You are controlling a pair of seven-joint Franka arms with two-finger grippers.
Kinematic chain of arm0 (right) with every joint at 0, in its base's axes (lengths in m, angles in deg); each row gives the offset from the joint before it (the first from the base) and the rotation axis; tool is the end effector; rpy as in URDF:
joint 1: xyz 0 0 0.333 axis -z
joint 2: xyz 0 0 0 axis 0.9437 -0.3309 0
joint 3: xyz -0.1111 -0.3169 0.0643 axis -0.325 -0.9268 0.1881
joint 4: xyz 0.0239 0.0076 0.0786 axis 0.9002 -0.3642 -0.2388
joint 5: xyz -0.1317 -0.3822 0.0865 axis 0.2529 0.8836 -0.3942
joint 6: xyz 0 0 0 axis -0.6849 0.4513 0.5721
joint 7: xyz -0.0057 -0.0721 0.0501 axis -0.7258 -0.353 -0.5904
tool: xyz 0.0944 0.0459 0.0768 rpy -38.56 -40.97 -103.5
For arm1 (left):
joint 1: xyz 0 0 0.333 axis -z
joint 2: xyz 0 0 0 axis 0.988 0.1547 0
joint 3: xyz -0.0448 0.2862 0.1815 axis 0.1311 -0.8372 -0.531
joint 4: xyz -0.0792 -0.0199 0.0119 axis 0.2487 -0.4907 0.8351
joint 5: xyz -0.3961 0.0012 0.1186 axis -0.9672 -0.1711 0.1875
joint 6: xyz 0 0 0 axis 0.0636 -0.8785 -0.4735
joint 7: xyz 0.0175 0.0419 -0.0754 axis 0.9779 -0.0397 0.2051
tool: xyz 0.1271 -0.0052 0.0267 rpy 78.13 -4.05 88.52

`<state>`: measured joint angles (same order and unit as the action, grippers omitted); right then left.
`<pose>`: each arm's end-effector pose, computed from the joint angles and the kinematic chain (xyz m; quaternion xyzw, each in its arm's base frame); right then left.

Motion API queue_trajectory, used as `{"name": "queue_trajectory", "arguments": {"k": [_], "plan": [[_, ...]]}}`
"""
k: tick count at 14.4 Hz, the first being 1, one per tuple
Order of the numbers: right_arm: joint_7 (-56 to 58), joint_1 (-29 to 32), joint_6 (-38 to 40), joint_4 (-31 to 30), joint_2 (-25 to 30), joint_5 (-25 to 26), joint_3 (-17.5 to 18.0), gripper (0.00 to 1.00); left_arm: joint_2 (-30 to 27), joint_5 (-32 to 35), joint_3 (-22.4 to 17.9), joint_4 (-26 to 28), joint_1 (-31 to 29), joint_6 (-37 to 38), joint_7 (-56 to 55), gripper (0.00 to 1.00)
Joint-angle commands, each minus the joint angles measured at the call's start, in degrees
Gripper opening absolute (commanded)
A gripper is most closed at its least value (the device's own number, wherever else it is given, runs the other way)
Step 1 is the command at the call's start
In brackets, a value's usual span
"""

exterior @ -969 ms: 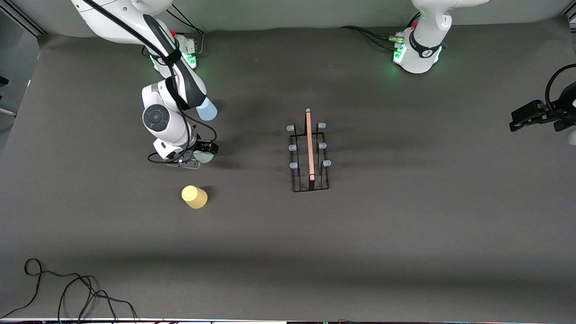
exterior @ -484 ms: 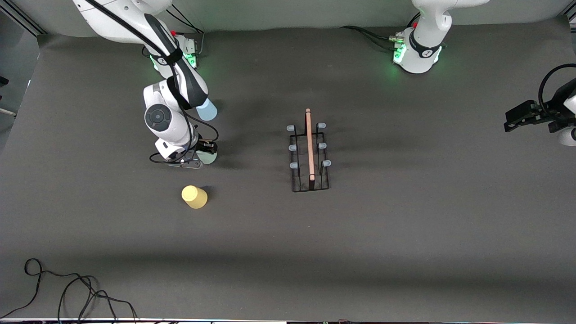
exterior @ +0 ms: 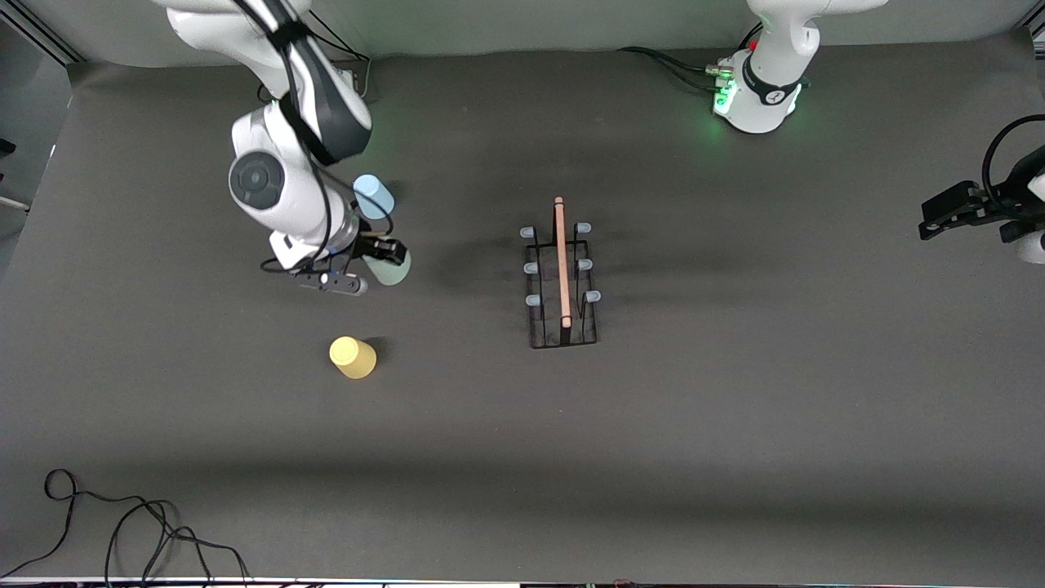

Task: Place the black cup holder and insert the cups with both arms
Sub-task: 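Carry the green cup to the rack and set it onto a peg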

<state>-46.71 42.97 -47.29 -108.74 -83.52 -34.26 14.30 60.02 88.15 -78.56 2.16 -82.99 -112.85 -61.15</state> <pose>0.4932 0.2750 0.3623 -0.9874 0.1332 0.0702 0.0481 0.5818 0.0051 0.6243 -0.9992 0.0331 0.0212 0.0082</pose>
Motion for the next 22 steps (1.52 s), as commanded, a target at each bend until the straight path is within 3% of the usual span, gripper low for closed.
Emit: {"name": "queue_trajectory", "arguments": {"k": [1, 8, 11, 18, 19, 20, 21, 22], "plan": [[-10.01, -5.33, 1.47, 5.32, -2.05, -1.05, -0.32, 0.00, -2.00, 0.57, -0.17, 1.99, 0.40, -0.36, 0.43, 1.00], [-30.59, -17.19, 0.77, 15.95, -9.25, 0.00, -0.58, 0.00, -1.92, 0.66, -0.17, 1.81, 0.05, -0.18, 1.14, 1.00], [-37.35, -20.09, -0.46, 20.34, -14.08, 4.12, -0.49, 0.00, -2.09, 0.14, -0.35, 1.63, -0.04, 0.08, 1.40, 1.00], [-39.14, -23.44, -3.98, 22.29, -21.47, 6.86, -0.67, 0.00, -2.09, 0.05, -0.52, 1.55, -0.13, 0.08, 1.40, 1.00], [-39.14, -23.36, -4.15, 22.20, -21.48, 6.86, -0.76, 0.20, -2.09, 0.05, -0.52, 1.63, -0.13, 0.08, 1.40, 1.00], [-39.14, -23.36, -4.15, 22.29, -21.39, 6.86, -0.84, 0.87, -2.09, 0.05, -0.52, 1.63, -0.13, 0.08, 1.40, 1.00], [-39.14, -23.36, -4.24, 22.38, -21.39, 6.95, -0.93, 1.00, -2.00, 0.05, -0.52, 1.63, -0.13, -0.01, 1.40, 1.00], [-38.96, -23.01, -4.15, 22.55, -21.22, 6.95, -0.93, 1.00, -2.00, 0.13, -0.52, 1.63, -0.13, -0.09, 1.31, 1.00]]}}
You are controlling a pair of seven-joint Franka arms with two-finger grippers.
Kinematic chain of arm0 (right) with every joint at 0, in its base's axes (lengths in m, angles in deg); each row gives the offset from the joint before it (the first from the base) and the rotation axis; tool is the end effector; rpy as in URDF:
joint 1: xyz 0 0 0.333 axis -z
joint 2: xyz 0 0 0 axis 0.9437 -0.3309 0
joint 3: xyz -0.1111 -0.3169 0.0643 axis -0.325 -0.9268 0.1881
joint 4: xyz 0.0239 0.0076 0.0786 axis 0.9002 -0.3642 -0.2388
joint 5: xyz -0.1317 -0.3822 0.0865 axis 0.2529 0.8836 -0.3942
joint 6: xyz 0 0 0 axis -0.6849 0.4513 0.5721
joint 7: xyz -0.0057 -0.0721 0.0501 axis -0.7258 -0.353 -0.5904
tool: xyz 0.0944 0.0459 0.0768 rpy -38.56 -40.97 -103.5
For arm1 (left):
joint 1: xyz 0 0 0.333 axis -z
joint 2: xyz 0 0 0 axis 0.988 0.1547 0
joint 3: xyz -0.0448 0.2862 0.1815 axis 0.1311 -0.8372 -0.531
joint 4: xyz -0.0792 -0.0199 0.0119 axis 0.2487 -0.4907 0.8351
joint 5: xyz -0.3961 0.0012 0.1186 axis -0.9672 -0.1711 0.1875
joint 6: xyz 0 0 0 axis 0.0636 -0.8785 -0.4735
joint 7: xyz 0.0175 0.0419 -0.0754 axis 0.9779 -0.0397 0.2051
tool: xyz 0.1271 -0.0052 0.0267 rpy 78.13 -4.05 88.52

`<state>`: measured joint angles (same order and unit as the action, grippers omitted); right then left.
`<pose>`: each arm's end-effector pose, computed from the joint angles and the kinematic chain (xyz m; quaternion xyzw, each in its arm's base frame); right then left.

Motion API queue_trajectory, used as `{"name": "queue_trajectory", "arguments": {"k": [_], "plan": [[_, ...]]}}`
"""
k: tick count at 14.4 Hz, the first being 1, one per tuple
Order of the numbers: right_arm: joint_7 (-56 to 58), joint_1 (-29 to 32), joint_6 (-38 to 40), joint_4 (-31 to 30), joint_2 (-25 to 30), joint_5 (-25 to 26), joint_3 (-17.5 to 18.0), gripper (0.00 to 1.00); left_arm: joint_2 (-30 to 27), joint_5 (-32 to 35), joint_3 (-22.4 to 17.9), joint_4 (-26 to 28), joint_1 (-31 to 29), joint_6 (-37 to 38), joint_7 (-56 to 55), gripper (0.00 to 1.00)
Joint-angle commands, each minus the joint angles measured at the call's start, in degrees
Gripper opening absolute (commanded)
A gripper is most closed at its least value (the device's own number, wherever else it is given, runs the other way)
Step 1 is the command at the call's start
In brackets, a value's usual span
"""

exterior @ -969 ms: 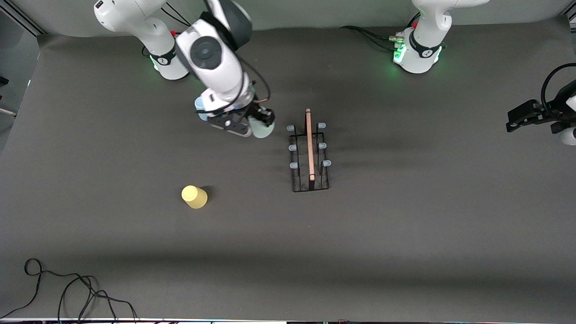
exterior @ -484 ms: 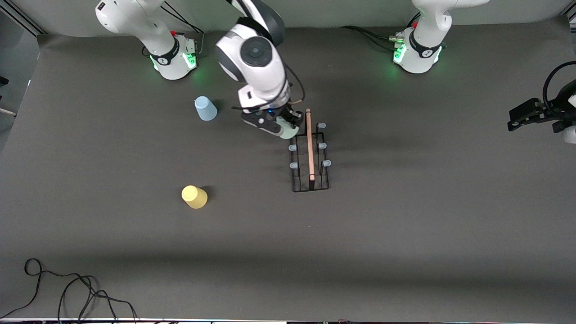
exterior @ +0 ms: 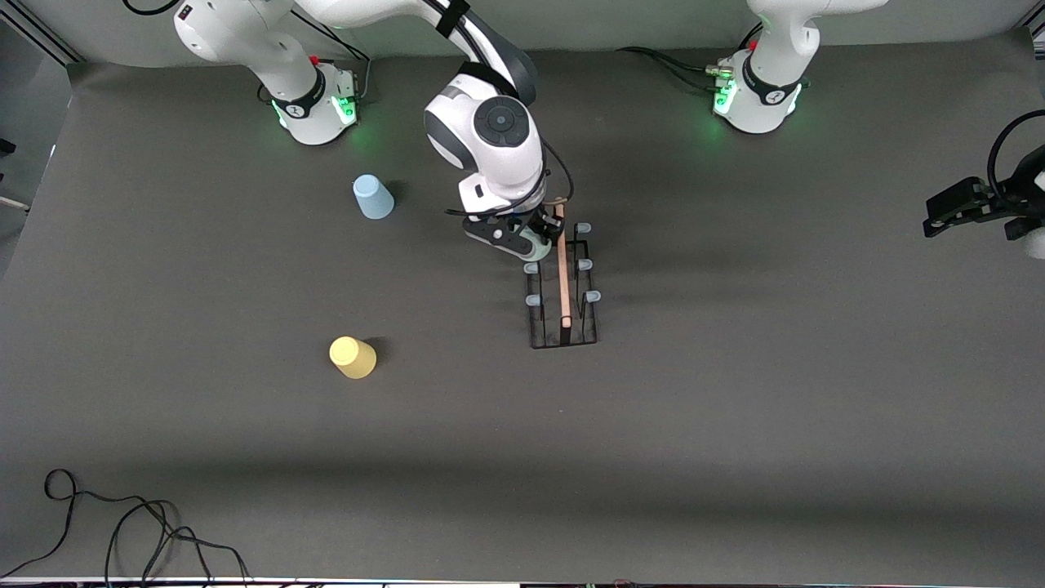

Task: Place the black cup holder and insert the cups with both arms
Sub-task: 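Carry the green cup to the rack and set it onto a peg, then open the right gripper and move it to the yellow cup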

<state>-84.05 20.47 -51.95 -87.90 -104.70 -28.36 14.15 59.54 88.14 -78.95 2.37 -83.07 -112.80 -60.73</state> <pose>0.4353 0.5310 0.3039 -0.9713 0.2352 0.0288 0.0199 0.5790 0.0097 0.6273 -0.9992 0.0327 0.0194 0.0083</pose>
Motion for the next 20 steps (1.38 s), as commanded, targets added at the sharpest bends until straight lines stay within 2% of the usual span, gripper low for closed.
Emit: {"name": "queue_trajectory", "arguments": {"k": [1, 5, 8, 12, 14, 20], "plan": [[-1.18, -0.08, 0.95, 2.59, 0.14, 0.96, -0.78, 1.00, -1.52, 0.22, -0.13, 1.52, -0.05, -0.14, 0.89, 1.00], [3.01, 1.42, 9.36, 6.19, 2.78, 0.96, -2.88, 1.00, -1.61, 0.31, -0.04, 1.61, 0.04, 0.12, 0.89, 1.00], [14.86, 1.51, 14.83, 6.38, 5.41, 0.35, -8.76, 1.00, -1.96, 0.75, -0.04, 1.60, 0.04, 0.12, 0.98, 1.00], [27.89, 2.21, 14.66, 6.38, 4.63, -0.10, -16.41, 1.00, -2.05, 0.75, 0.04, 1.69, 0.13, 0.30, 0.89, 1.00], [34.82, 5.62, 15.01, 6.03, 4.45, -0.18, -16.96, 1.00, -1.96, 0.67, 0.04, 1.78, 0.30, 0.04, 0.81, 1.00], [46.44, 14.24, 14.67, 5.15, 4.37, -0.18, -17.04, 1.00, -2.05, 0.75, 0.04, 1.78, 0.21, 0.12, 0.89, 1.00]]}}
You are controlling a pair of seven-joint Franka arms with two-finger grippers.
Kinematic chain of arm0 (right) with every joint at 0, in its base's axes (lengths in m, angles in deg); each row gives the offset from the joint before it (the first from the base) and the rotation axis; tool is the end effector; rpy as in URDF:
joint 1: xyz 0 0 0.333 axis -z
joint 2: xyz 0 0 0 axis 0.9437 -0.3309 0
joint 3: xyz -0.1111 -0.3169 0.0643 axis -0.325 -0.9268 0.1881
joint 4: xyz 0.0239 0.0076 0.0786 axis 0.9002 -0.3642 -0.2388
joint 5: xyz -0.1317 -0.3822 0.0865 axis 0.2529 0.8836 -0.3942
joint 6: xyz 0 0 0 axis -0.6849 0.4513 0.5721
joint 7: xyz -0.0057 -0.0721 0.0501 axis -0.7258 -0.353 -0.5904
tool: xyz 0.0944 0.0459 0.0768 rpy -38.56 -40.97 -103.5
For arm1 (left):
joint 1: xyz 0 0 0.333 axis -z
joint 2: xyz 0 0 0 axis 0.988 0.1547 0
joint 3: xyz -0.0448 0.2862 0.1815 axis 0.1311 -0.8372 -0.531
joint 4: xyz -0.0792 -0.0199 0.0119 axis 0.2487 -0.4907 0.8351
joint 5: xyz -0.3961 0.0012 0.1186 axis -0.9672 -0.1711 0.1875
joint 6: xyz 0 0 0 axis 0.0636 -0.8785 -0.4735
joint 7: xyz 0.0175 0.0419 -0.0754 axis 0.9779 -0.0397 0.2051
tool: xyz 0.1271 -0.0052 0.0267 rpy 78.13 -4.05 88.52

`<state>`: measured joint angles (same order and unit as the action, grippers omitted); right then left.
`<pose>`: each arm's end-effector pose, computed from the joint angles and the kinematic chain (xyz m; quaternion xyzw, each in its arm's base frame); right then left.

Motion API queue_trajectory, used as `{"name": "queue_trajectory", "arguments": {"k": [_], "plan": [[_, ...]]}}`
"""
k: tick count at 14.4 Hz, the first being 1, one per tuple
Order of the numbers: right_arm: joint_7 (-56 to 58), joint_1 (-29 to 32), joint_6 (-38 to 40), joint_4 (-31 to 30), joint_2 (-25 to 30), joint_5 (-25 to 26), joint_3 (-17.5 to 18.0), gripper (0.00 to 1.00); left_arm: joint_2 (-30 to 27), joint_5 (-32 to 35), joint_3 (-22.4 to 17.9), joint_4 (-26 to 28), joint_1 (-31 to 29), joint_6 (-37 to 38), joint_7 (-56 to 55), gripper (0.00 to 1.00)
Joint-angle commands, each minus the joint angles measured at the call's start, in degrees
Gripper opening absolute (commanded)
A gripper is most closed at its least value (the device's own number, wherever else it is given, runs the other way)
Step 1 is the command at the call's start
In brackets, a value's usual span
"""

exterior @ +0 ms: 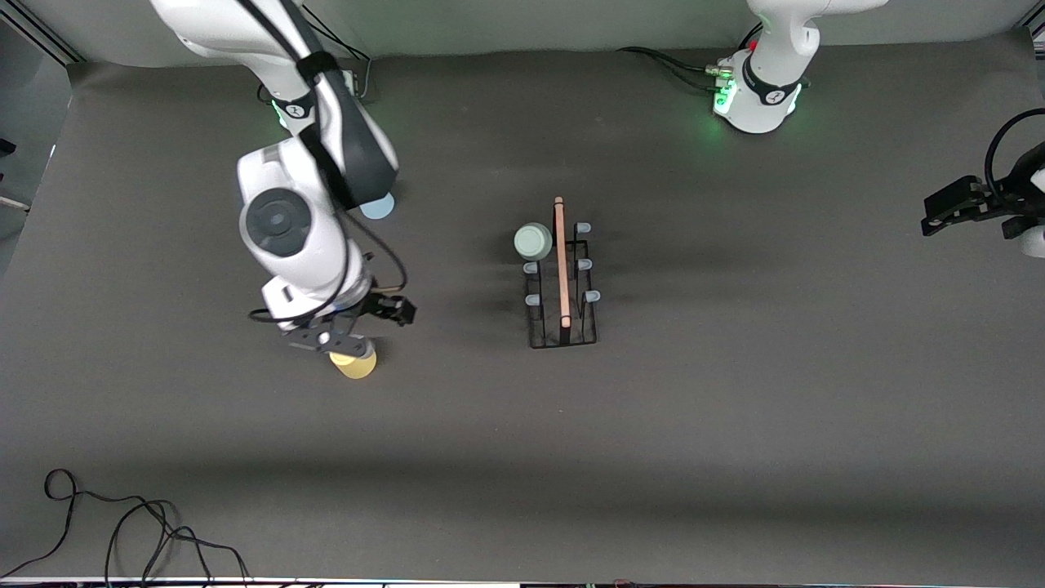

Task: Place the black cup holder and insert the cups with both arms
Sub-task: 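Open the right gripper and move it to the yellow cup, then close the right gripper around the yellow cup and lift it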

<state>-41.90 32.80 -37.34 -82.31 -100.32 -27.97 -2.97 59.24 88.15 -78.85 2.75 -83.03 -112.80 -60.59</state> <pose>0.6240 0.2652 0.3900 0.9935 -0.1088 -0.0171 0.0277 0.5772 0.0083 0.6271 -0.9991 0.0351 0.0201 0.0084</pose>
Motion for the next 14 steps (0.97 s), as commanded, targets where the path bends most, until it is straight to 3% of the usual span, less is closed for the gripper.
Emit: {"name": "queue_trajectory", "arguments": {"k": [1, 9, 14], "plan": [[5.00, 2.97, -0.74, -0.36, -0.71, -1.52, 0.08, 1.00, -1.75, 0.74, -0.05, 1.40, 0.25, 0.12, 0.76, 0.99], [12.55, 7.45, -10.58, -1.15, -8.53, -3.29, 0.08, 1.00, -1.66, 0.74, -0.05, 1.75, 0.17, 0.03, 0.76, 0.99], [15.64, 8.43, -21.56, -8.35, -10.47, -3.38, 0.17, 1.00, -1.66, 0.74, -0.05, 1.93, -0.01, 0.12, 0.76, 0.99]]}}
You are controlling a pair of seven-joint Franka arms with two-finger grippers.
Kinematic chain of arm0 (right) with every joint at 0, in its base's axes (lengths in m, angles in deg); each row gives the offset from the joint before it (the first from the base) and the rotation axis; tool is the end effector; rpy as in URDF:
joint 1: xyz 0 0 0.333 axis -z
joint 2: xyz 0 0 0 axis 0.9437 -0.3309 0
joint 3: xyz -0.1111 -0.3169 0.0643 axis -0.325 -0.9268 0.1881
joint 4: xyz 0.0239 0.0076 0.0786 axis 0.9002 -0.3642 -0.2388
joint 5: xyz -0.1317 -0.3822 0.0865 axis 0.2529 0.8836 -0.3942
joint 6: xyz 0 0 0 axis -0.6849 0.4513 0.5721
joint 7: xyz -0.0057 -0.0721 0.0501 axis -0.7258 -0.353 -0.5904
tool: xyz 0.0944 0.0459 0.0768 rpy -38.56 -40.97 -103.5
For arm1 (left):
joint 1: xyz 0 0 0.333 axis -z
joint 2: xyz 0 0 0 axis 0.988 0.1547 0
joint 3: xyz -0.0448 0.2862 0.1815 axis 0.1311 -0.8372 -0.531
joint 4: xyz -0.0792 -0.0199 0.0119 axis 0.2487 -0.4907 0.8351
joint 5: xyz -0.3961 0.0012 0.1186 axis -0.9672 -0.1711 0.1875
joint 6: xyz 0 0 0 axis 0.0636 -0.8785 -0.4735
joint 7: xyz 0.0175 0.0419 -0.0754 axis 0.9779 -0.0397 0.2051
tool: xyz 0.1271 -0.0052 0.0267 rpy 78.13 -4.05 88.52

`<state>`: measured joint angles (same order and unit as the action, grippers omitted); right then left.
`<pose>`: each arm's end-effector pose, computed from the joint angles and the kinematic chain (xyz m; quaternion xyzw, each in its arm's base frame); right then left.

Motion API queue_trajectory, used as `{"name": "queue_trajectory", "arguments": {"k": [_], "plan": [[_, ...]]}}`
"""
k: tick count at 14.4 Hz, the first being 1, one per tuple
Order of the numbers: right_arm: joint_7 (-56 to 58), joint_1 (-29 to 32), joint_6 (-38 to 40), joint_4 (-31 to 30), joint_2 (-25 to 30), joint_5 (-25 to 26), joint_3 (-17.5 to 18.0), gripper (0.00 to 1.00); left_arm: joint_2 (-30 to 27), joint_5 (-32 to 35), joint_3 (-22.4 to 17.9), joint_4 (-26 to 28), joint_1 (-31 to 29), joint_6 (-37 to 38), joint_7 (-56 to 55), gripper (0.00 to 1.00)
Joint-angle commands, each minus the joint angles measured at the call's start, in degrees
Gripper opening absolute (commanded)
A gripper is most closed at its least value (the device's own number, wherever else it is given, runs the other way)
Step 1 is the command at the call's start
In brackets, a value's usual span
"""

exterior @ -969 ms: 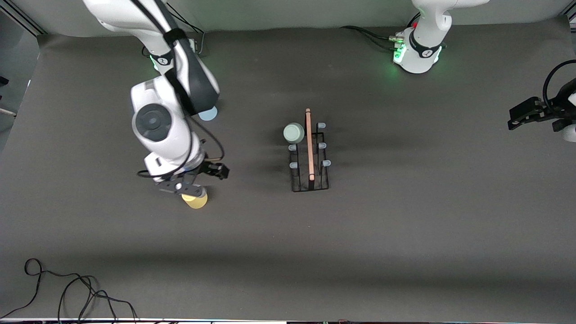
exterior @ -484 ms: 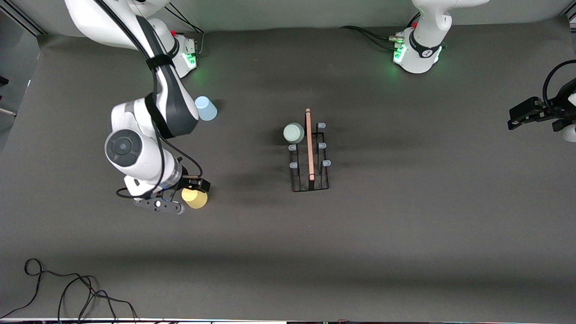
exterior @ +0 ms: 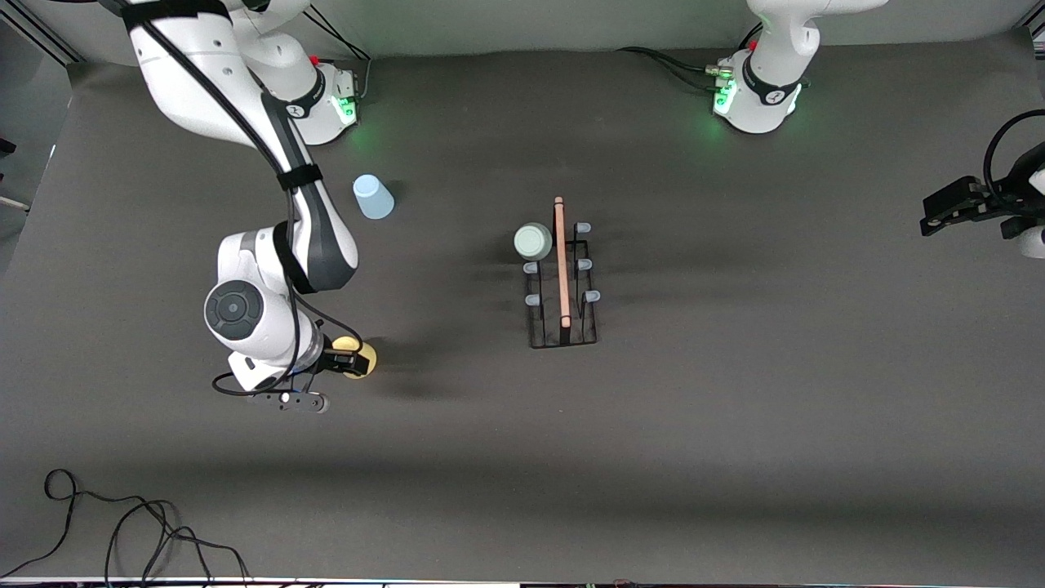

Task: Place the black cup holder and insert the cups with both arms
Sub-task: 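Close the right gripper around the yellow cup and lift it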

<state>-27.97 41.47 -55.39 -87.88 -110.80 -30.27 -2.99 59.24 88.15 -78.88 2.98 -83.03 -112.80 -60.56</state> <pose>0.6696 0.1659 0.2500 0.9968 -0.0737 0.0036 0.0323 0.5770 0.0086 0.6252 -0.9991 0.0351 0.0221 0.0083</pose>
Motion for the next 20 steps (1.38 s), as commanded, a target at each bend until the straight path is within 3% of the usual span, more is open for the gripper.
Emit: {"name": "queue_trajectory", "arguments": {"k": [1, 6, 7, 9, 10, 14, 18, 20], "plan": [[1.72, -0.23, -5.00, -3.57, -0.43, -1.08, 0.36, 1.00, -1.66, 0.74, -0.02, 1.69, 0.08, 0.12, 0.72, 0.99], [1.80, -1.46, -6.60, -5.24, -2.28, -4.42, 0.97, 1.00, -1.66, 0.74, -0.02, 1.61, 0.43, -0.15, 0.55, 0.99], [1.89, -1.55, -6.52, -5.85, -1.93, -4.42, 0.98, 0.95, -1.57, 0.74, -0.02, 1.69, 0.52, -0.32, 0.29, 0.99], [3.90, -1.47, -5.03, -6.30, -0.53, -4.42, 0.89, 0.14, -1.48, 0.74, 0.06, 1.69, 0.52, -0.59, 0.28, 0.99], [4.09, -1.46, -3.63, -6.21, 0.43, -4.42, 0.89, 0.00, -1.48, 0.74, -0.02, 1.69, 0.43, -0.85, 0.28, 0.99], [2.43, -1.64, 4.80, -3.32, 5.80, -4.59, 0.89, 0.00, -1.31, 0.65, 0.06, 1.61, 0.43, -1.11, 0.28, 0.99], [-11.16, -6.55, 10.09, 4.32, 6.51, -5.03, 0.98, 0.00, -1.57, 0.65, 0.07, 1.17, 0.52, -1.11, 0.28, 0.99], [-19.51, -9.97, 9.84, 7.75, 5.72, -9.31, 0.89, 0.00, -1.66, 0.65, 0.15, 1.26, 0.52, -0.76, 0.20, 0.99]]}}
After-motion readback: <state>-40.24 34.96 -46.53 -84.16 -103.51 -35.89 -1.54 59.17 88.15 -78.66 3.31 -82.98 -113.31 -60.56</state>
